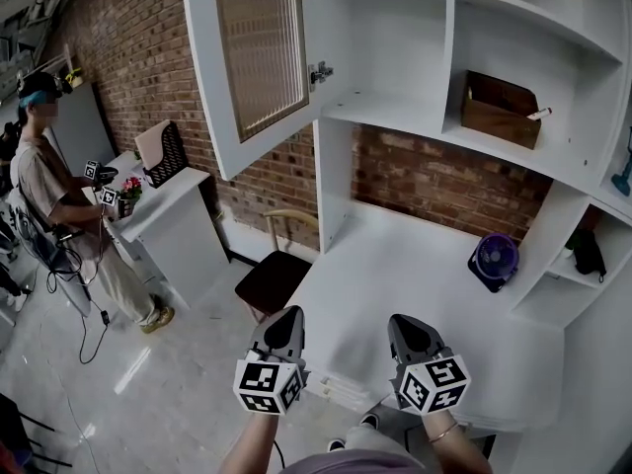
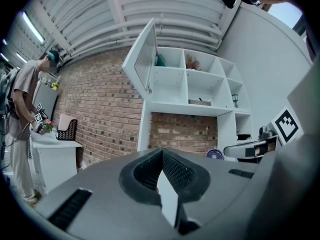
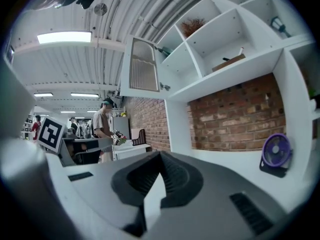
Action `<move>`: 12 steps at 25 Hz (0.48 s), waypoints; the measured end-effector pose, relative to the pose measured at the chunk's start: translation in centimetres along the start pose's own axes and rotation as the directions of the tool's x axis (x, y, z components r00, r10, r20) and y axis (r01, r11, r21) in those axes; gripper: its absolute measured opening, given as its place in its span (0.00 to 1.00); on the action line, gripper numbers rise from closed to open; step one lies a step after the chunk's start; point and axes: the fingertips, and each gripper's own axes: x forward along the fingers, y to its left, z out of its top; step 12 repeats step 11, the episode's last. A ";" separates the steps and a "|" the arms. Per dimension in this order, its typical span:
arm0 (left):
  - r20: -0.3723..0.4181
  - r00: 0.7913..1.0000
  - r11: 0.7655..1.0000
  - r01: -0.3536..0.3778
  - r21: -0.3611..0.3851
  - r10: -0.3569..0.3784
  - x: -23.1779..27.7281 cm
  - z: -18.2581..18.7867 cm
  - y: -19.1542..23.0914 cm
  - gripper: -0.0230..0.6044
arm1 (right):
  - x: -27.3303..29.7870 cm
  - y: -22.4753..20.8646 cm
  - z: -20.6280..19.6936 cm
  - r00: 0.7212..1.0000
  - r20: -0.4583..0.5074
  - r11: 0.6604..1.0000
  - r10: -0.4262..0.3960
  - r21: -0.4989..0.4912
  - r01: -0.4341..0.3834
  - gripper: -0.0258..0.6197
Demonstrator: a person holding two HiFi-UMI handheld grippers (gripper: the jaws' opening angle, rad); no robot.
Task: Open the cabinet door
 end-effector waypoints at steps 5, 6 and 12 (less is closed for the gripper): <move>0.003 1.000 1.000 -0.003 -0.010 0.003 0.1 -0.1 0.2 0.04 | 0.0 -0.1 -0.5 1.000 -0.009 1.000 0.001 -0.002 -0.001 0.04; 0.003 1.000 1.000 -0.002 -0.012 0.002 0.1 0.0 0.2 0.04 | 0.0 -0.1 -0.4 1.000 -0.009 1.000 0.002 -0.001 -0.002 0.04; 0.006 1.000 1.000 0.006 -0.015 -0.006 0.2 0.2 -0.4 0.04 | -0.1 -0.2 -0.3 1.000 -0.009 1.000 0.007 0.001 -0.007 0.04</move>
